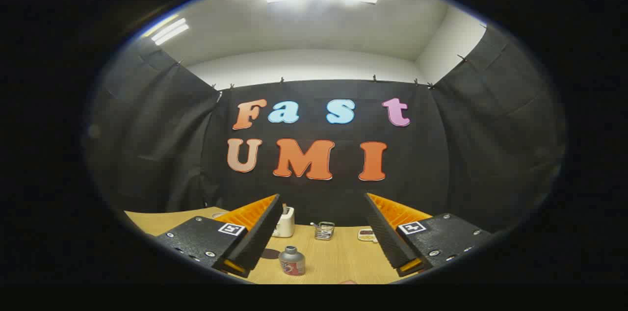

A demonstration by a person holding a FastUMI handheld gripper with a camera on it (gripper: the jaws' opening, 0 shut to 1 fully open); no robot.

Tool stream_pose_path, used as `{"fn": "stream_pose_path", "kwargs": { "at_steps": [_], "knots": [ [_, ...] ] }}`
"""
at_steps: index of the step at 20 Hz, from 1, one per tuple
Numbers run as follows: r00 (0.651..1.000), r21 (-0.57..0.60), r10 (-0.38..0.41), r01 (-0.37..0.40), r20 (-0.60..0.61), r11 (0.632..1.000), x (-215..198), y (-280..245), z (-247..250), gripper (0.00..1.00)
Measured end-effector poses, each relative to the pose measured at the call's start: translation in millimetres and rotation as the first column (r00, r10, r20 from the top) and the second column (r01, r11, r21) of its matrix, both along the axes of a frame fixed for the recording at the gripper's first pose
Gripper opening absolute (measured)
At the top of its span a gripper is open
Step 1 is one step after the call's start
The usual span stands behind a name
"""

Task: Take the bottle from table, then pour the juice into the cup, finally place the bottle on the coaster

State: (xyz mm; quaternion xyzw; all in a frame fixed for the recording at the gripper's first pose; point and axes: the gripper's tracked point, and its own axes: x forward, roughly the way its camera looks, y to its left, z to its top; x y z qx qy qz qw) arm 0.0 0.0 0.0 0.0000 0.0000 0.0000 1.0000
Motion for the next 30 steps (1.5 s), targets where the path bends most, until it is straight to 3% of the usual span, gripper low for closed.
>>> {"fn": "stream_pose_path", "kwargs": {
  "at_steps": [30],
  "knots": [
    [0.998, 0.051, 0.046, -0.044, -0.046, 0.998, 21.0, 8.2, -36.6, 0.97]
  ]
}}
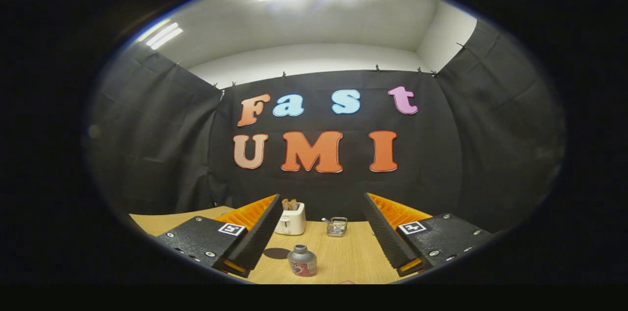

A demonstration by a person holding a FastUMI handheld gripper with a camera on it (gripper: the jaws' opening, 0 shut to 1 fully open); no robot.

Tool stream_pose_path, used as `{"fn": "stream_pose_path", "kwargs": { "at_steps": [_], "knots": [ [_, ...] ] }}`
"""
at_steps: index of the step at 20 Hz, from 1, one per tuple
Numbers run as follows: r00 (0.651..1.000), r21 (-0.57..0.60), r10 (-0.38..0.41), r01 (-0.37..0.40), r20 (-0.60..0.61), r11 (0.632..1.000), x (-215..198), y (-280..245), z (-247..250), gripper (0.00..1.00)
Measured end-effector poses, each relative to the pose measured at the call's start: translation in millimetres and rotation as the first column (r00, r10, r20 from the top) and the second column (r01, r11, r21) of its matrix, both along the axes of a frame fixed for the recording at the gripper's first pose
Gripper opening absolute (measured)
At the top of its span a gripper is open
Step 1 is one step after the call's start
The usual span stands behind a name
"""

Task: Take the bottle from table, then pour the juice into the cup, finally place the bottle on the coaster

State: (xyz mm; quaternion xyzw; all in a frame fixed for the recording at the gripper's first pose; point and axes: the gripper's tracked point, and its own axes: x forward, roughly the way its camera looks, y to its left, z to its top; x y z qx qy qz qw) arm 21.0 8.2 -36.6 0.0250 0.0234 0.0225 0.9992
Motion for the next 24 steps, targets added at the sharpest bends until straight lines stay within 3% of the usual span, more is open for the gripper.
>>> {"fn": "stream_pose_path", "kwargs": {
  "at_steps": [24],
  "knots": [
    [0.959, 0.031, 0.135, -0.132, -0.250, 0.991, 5.2, 58.6, -195.2, 0.98]
  ]
}}
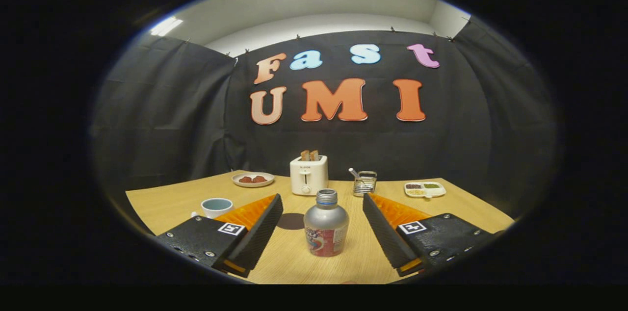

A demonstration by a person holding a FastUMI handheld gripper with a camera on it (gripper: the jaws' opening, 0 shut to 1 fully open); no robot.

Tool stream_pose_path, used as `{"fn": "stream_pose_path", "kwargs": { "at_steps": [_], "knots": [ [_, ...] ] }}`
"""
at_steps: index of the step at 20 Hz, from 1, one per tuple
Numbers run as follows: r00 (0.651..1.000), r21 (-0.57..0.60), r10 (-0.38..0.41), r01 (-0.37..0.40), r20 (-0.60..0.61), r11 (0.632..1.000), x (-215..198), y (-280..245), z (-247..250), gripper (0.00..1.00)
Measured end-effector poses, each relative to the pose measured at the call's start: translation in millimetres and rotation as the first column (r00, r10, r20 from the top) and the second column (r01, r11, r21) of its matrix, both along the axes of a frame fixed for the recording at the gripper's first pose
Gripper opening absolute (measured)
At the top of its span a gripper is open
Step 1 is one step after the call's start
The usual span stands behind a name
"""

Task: Take the bottle from table, then pour the juice into the cup, finally place the bottle on the coaster

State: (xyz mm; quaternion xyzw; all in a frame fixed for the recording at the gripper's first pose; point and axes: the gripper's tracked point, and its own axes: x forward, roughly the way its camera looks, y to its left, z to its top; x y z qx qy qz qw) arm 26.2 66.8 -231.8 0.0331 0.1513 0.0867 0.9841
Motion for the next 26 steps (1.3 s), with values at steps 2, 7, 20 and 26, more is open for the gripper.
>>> {"fn": "stream_pose_path", "kwargs": {
  "at_steps": [2, 7, 20, 26],
  "knots": [
    [1.000, 0.000, 0.003, -0.003, -0.028, 1.000, 0.7, 3.0, -15.7, 0.98],
    [0.996, 0.005, 0.002, -0.001, -0.085, 1.000, 3.5, 9.0, -46.3, 0.98],
    [0.988, -0.069, -0.043, 0.033, -0.147, 0.997, 16.8, 10.8, -94.2, 0.97],
    [0.988, -0.077, -0.057, 0.046, -0.146, 0.996, 20.1, 11.2, -100.6, 0.81]
  ]
}}
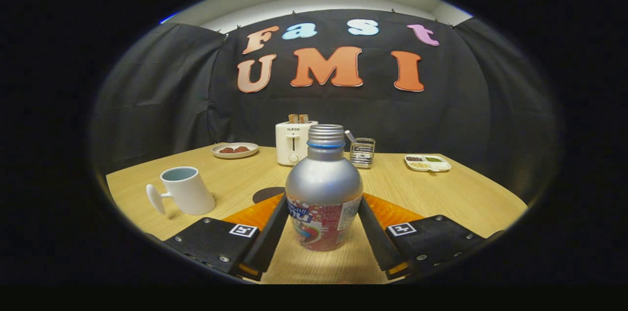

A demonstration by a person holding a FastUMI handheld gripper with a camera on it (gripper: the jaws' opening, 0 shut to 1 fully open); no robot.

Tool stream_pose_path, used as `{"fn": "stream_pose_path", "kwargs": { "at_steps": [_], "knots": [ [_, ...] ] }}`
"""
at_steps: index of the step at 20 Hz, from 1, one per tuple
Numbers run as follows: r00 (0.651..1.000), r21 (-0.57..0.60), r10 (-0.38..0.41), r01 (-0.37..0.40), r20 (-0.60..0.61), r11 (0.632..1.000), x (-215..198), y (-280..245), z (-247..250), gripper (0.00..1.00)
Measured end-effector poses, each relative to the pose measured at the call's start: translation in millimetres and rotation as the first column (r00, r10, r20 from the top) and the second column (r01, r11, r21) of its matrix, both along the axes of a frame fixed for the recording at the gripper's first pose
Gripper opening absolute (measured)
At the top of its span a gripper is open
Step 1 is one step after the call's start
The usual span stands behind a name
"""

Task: Take the bottle from table, then pour the juice into the cup, finally place the bottle on the coaster

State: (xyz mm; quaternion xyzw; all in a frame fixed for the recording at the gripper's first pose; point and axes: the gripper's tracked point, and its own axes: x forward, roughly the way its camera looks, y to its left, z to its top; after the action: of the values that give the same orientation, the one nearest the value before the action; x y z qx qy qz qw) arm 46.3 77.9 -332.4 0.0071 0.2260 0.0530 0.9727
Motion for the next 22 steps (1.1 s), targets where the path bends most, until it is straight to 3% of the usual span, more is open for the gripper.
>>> {"fn": "stream_pose_path", "kwargs": {
  "at_steps": [7, 12, 18, 22],
  "knots": [
    [0.999, 0.004, 0.031, -0.031, -0.012, 1.000, 4.0, 13.4, 6.2, 0.78],
    [0.996, -0.122, 0.083, -0.079, 0.028, 0.989, 11.4, 22.2, 30.7, 0.79],
    [0.990, -0.275, 0.137, -0.125, 0.023, 0.953, 17.1, 36.4, 37.6, 0.78],
    [0.983, -0.395, 0.186, -0.167, 0.009, 0.903, 22.6, 48.8, 38.9, 0.78]
  ]
}}
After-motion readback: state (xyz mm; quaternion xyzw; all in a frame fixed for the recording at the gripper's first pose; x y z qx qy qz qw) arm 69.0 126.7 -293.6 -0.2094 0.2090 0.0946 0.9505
